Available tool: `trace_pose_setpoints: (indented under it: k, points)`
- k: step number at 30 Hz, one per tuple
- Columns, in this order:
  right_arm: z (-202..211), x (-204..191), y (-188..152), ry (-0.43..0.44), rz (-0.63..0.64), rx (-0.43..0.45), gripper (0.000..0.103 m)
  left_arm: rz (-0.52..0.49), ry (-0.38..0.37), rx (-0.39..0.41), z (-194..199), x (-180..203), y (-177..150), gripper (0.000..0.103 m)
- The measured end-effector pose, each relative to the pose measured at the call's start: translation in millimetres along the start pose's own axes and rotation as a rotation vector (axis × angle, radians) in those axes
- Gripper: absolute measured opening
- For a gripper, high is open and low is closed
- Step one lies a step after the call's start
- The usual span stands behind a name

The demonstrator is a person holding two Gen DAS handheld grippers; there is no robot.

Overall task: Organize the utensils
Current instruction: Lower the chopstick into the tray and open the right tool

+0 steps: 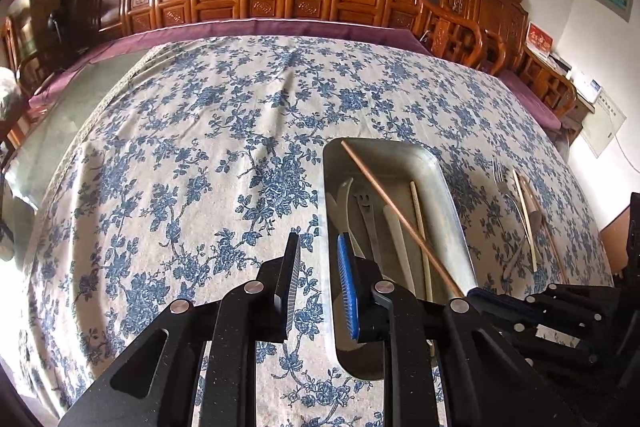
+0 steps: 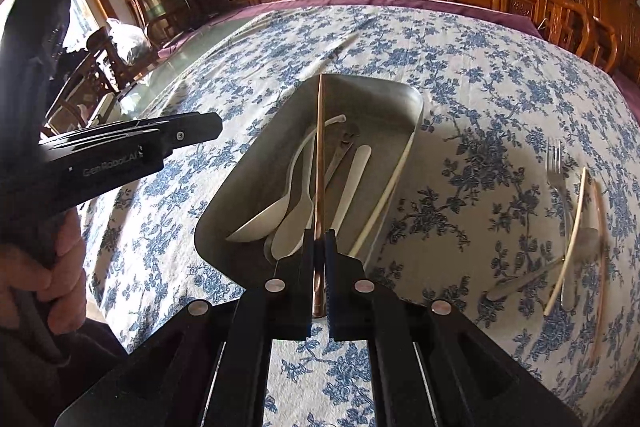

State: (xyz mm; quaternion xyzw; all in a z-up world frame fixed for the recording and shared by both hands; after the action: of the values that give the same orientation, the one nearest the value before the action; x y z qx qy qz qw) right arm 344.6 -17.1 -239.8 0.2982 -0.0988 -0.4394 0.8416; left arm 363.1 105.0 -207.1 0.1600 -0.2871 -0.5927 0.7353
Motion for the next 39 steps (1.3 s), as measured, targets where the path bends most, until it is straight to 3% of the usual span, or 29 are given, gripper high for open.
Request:
trace_pose_setpoints:
  k: [3, 5, 14, 31, 39]
  points:
    - [-7.0, -1.2, 0.4, -0.01, -0.001, -0.015, 0.006, 0.002, -0.001, 0.0, 0.1, -0.4, 0.2, 0.019]
    - [-12.8, -0.3, 0.1, -0.013, -0.007, -0.025, 0.006, 0.003, -0.001, 0.004, 0.9, -0.5, 0.5, 0.025]
    - [-27.9, 6.9, -2.7, 0.011, -0.056, -0.04, 0.006, 0.001, -0.003, 0.005, 0.8, -0.2, 0.6, 0.025]
    - [-12.7, -2.9, 7.8, 0.104, -0.01, 0.057, 0.009, -0.002, 0.0, 0.005, 0.2, 0.1, -0.2, 0.025]
    - [17.7, 10.5, 1.1, 0.05, 0.049, 0.112, 0.009, -0.002, -0.008, 0.015, 0.8, 7.2, -0.8, 0.025]
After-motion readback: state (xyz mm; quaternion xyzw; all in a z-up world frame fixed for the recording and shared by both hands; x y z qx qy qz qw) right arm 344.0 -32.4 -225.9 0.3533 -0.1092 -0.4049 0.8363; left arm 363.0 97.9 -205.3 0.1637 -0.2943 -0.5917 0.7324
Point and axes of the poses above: each gripper's, at about its wrist camera, not at the fingertips, and z roughly against the way its jaws point, x to its right, y to its top, the point moved 6 cm from there along -z, roughly the way its jaws point, and after that the axes turned 12 degrees about z, right-handed, at the moved point
